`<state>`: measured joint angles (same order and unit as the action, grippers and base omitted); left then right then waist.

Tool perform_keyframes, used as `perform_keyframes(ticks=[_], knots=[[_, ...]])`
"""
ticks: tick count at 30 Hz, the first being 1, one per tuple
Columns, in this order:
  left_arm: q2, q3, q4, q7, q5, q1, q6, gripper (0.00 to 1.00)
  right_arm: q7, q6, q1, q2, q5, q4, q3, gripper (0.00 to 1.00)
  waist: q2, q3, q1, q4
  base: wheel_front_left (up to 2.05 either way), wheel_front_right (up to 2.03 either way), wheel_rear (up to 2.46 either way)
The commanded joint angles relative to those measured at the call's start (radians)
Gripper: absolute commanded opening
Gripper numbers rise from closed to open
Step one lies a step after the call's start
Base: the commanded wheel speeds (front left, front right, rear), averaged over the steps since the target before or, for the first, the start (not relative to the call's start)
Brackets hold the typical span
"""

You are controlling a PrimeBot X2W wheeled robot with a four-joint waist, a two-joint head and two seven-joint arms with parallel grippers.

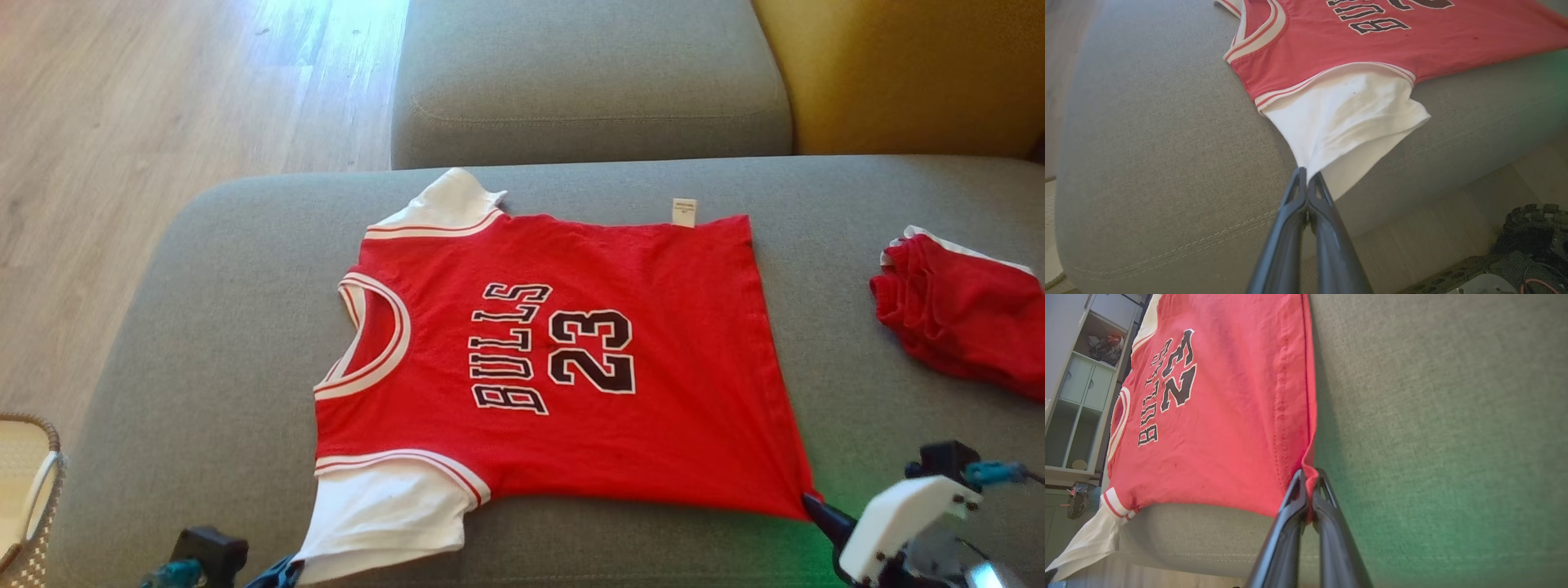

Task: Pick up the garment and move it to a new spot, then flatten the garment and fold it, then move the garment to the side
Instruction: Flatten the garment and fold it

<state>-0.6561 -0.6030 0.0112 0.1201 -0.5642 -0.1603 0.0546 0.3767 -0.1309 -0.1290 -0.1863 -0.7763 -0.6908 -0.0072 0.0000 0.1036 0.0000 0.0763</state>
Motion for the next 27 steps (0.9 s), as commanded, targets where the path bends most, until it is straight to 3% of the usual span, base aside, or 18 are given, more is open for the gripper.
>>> perform_keyframes(ticks=[1,8,13,17,27], knots=[[-0.022,0.041,-0.018,-0.013,0.01,0.064,0.008,0.0,0.034,0.0,0.02,-0.002,0.043,0.086,-0.032,0.0,0.0,-0.001,0.0,0.003,0.0,0.0,0.0],[-0.041,0.027,-0.032,0.014,-0.004,0.052,-0.009,0.0,0.275,0.0,0.179,0.113,0.235,0.454,-0.262,0.0,0.0,-0.002,0.0,0.006,0.0,0.0,0.0],[-0.056,0.023,-0.063,0.045,-0.025,0.039,-0.017,0.0,0.391,0.0,0.232,0.134,0.292,0.632,-0.333,0.0,0.0,-0.003,0.0,0.006,0.0,0.0,0.0],[-0.076,0.023,-0.089,0.066,-0.039,0.033,-0.025,0.0,0.419,0.0,0.26,0.136,0.25,0.675,-0.345,0.0,0.0,-0.002,0.0,0.012,0.0,0.0,0.0],[-0.091,0.024,-0.122,0.083,-0.054,0.037,-0.03,0.0,0.366,0.0,0.264,0.136,0.27,0.661,-0.318,0.0,0.0,0.0,0.0,0.014,0.0,0.0,0.0]])
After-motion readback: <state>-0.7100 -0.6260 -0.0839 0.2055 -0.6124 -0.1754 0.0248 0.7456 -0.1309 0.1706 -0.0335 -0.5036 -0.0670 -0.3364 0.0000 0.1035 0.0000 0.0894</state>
